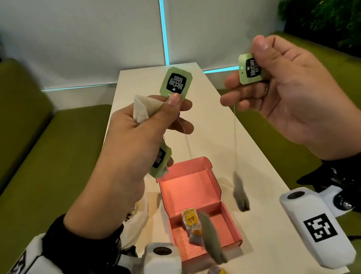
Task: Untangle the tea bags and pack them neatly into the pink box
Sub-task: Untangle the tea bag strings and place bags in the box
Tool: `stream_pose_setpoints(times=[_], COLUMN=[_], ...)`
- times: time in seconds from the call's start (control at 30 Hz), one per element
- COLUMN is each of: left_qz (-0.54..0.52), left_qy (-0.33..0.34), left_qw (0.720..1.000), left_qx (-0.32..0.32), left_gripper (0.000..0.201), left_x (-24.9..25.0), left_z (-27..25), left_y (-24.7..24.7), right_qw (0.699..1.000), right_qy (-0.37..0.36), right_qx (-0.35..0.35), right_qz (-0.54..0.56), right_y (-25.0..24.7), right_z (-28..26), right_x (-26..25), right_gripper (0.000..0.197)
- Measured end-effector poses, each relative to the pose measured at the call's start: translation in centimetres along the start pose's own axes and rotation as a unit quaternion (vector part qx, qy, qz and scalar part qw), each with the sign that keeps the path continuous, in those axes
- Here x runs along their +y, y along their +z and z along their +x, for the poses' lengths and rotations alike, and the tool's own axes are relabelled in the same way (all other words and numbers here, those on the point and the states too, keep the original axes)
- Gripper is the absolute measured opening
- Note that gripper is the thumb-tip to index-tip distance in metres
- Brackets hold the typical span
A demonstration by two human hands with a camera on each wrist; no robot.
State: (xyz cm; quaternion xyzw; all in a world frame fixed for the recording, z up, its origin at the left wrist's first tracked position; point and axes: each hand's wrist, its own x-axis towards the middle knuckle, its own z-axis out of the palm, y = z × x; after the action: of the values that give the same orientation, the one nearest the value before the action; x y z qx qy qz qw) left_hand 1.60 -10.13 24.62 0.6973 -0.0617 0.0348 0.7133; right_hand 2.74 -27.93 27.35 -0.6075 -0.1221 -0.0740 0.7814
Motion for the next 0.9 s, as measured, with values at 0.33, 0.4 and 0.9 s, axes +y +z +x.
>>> stream_pose_setpoints(times=[0.33, 0.4, 0.9], left_qz=[-0.016, -0.026, 0.015], left_qy=[0.029, 0.024, -0.022], left_qw=[0.999, 0.998, 0.993], left_qx=[-0.039, -0.044, -0.115], left_gripper=[0.021, 0.020, 0.060], left_x=[-0.9, -1.5, -8.6], left_z=[-0.3, -0.2, 0.2], left_y=[-0.3, -0.5, -2.2], right_qw=[0.990, 0.989, 0.989], right_qy=[0.039, 0.046, -0.048], right_qx=[-0.067, -0.071, -0.140], right_qz=[-0.121, -0.126, -0.022], right_y=[-1.0, -1.2, 2.6], right_z=[-0.5, -0.5, 2.2], right_x=[0.2, 0.8, -3.3], right_gripper=[0.017, 0.015, 0.025])
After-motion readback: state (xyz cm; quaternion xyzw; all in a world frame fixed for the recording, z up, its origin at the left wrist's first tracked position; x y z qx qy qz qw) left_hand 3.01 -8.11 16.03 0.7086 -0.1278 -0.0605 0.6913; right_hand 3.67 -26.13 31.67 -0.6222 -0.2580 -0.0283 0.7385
